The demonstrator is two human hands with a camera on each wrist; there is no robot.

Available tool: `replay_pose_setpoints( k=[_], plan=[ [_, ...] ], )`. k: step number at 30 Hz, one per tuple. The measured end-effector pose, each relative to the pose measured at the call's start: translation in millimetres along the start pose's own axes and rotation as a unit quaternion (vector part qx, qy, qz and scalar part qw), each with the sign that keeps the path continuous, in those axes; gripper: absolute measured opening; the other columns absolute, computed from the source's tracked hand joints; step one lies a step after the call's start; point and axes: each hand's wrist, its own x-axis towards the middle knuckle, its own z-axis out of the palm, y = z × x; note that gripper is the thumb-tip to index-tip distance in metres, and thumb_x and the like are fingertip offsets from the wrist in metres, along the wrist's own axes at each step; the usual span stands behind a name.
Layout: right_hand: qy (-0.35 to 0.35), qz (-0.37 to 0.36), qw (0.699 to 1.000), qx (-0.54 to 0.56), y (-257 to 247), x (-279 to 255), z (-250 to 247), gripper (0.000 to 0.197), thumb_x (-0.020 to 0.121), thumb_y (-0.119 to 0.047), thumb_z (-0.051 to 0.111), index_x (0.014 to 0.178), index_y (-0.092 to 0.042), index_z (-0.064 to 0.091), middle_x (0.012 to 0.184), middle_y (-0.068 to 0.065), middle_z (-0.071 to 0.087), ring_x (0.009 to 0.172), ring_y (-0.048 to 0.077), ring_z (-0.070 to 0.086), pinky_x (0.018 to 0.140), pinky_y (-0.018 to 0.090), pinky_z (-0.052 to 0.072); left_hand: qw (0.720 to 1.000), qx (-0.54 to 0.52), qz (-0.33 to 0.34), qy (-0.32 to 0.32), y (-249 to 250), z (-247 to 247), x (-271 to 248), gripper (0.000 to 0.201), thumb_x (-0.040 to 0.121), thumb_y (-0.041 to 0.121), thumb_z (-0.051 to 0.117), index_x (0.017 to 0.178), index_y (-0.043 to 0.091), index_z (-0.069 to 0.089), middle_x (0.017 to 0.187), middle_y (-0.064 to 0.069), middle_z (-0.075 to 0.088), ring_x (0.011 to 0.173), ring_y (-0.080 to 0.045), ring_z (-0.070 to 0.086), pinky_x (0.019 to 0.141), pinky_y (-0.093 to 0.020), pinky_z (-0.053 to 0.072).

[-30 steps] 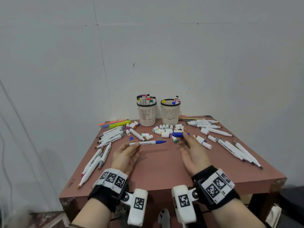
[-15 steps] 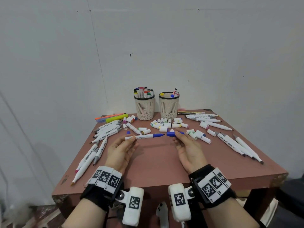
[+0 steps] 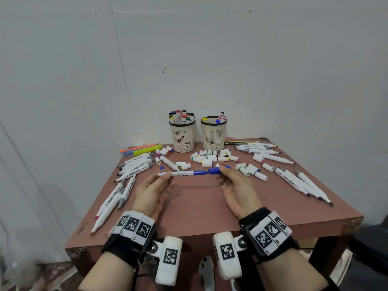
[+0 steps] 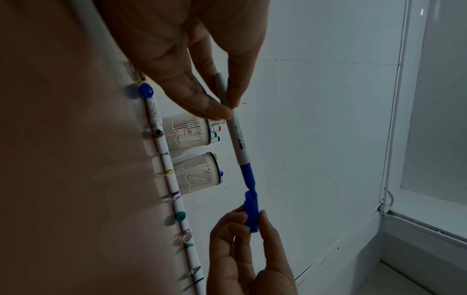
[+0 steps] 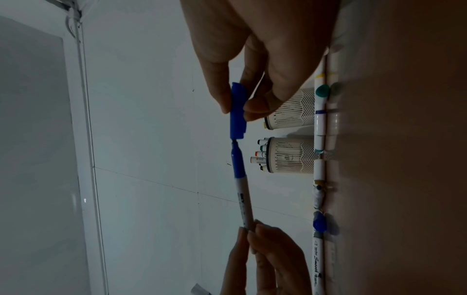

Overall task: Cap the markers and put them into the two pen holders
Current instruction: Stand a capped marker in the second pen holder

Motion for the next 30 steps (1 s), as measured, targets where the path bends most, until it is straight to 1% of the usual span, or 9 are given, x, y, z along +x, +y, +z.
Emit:
replay_pose_setpoints(
  k=[4,9,12,16,19,24,27,30],
  plan=[
    [-0.006,0.007,1.0,-0.012,0.7,0.0,0.1,0.01,0.088,0.005,0.055,0.091,0.001,0.064,0.066,0.008,0.069,0.054,0.009,0.059,0.056,0.015,0.048,1.0,0.006,0.0,0.002,0.1,0.3,-0.8,0.01,0.088,-0.005,0.055,0.094,-0.001,0.061,0.071,-0.003,0.07,0.069,-0.01,0.069,0.062,-0.017,0.055],
    [-0.021,0.02,0.999,-0.043,3.4,1.8,-1.5,0.011,0.087,0.007,0.056,0.09,0.001,0.065,0.067,0.007,0.069,0.059,0.01,0.059,0.062,0.016,0.05,0.999,0.031,-0.006,-0.021,-1.5,2.6,-2.7,0.01,0.086,-0.007,0.056,0.09,0.0,0.062,0.074,-0.005,0.07,0.07,-0.012,0.069,0.064,-0.018,0.056],
    [-0.019,0.028,0.998,-0.053,6.4,4.1,-3.8,0.012,0.086,0.008,0.057,0.089,-0.001,0.065,0.068,0.009,0.07,0.056,0.01,0.061,0.061,0.015,0.052,0.997,0.066,-0.022,-0.037,-4.2,4.9,-4.7,0.01,0.083,-0.008,0.057,0.088,-0.003,0.064,0.076,-0.009,0.068,0.067,-0.013,0.068,0.064,-0.018,0.056],
    [-0.008,0.002,0.998,-0.064,10.2,7.1,-6.4,0.011,0.086,0.008,0.058,0.087,-0.002,0.064,0.072,0.009,0.068,0.057,0.009,0.062,0.06,0.015,0.052,0.992,0.113,-0.043,-0.036,-7.3,5.8,-6.5,0.009,0.081,-0.007,0.061,0.088,-0.005,0.066,0.077,-0.013,0.07,0.068,-0.016,0.069,0.064,-0.018,0.057],
    [-0.001,-0.01,0.996,-0.086,11.2,7.4,-6.9,0.01,0.086,0.006,0.058,0.089,-0.002,0.063,0.076,0.01,0.064,0.056,0.009,0.059,0.059,0.015,0.05,0.989,0.141,-0.041,-0.025,-9.3,6.7,-7.4,0.006,0.081,-0.005,0.063,0.086,-0.006,0.066,0.073,-0.013,0.069,0.064,-0.014,0.069,0.06,-0.016,0.056],
    [-0.002,-0.026,0.993,-0.114,13.5,7.7,-6.0,0.011,0.087,0.005,0.058,0.089,-0.005,0.063,0.073,0.008,0.062,0.055,0.009,0.054,0.055,0.016,0.044,0.984,0.172,-0.035,-0.023,-10.9,6.6,-7.1,0.005,0.081,0.0,0.064,0.082,-0.005,0.066,0.066,-0.01,0.067,0.055,-0.013,0.063,0.058,-0.015,0.055],
    [-0.009,-0.021,0.991,-0.131,14.0,7.7,-5.0,0.011,0.087,0.004,0.058,0.089,-0.005,0.063,0.073,0.008,0.061,0.055,0.008,0.053,0.054,0.016,0.043,0.984,0.175,-0.028,-0.024,-10.3,6.3,-6.4,0.008,0.081,0.001,0.064,0.085,-0.007,0.065,0.065,-0.01,0.063,0.053,-0.013,0.057,0.054,-0.015,0.052],
    [-0.013,-0.011,0.99,-0.141,14.2,6.2,-3.7,0.012,0.088,0.005,0.057,0.086,-0.006,0.063,0.071,0.008,0.06,0.056,0.009,0.052,0.054,0.016,0.043,0.985,0.171,-0.022,-0.013,-9.9,6.3,-5.7,0.007,0.083,0.002,0.064,0.084,-0.005,0.065,0.061,-0.007,0.063,0.051,-0.01,0.057,0.053,-0.014,0.051]
  ],
)
